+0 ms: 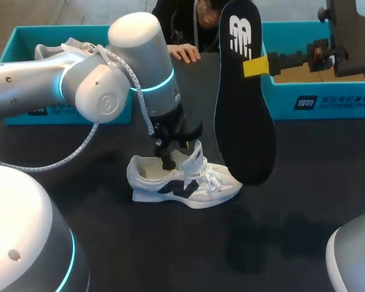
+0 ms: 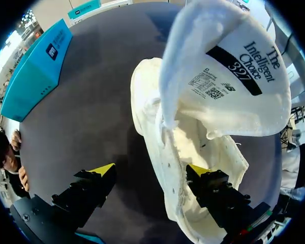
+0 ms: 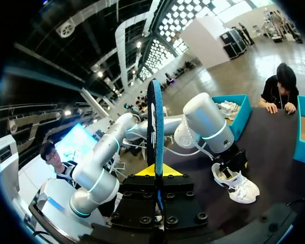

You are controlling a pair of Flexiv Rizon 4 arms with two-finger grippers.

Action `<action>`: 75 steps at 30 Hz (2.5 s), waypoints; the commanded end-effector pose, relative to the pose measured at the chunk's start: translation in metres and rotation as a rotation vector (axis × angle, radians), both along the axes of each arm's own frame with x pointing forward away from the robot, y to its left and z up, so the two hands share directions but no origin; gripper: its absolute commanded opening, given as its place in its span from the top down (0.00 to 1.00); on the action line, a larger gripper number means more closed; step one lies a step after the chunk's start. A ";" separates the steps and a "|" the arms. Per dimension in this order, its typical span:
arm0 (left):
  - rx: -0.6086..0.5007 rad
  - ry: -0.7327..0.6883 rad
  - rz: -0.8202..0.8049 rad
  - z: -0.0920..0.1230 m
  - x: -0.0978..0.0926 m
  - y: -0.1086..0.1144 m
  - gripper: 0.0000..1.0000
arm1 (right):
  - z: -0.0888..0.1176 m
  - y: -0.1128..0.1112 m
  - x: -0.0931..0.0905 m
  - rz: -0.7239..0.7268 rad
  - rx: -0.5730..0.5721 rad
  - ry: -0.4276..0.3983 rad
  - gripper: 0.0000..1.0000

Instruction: Take the shoe out of the shoebox, open the shoe tongue, remove and reinsert the insole, then place the shoe into the shoebox

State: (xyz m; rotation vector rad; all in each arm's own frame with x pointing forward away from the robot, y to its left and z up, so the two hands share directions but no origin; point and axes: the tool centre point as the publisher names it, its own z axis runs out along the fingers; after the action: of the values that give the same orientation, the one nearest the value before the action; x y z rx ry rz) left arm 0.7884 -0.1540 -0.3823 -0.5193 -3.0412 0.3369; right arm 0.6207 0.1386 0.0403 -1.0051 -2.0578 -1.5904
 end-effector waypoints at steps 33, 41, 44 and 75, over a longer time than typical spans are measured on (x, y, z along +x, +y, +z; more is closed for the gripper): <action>0.091 0.065 -0.555 0.022 -0.016 0.001 1.00 | 0.001 0.003 0.004 0.004 -0.004 0.003 1.00; 0.162 0.004 -0.882 0.032 -0.020 -0.009 1.00 | 0.001 0.003 0.004 0.004 -0.004 0.003 1.00; 0.189 -0.019 -0.960 0.035 -0.016 -0.010 1.00 | 0.001 0.003 0.004 0.004 -0.004 0.003 1.00; 0.185 0.035 -1.267 0.008 0.009 -0.064 1.00 | 0.001 0.003 0.004 0.004 -0.004 0.003 1.00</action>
State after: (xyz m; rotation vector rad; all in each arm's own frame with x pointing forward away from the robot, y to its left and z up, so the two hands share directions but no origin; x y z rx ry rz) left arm 0.7942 -0.2077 -0.3669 -2.1009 -2.0579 0.0008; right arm 0.6207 0.1386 0.0403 -1.0052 -2.0581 -1.5902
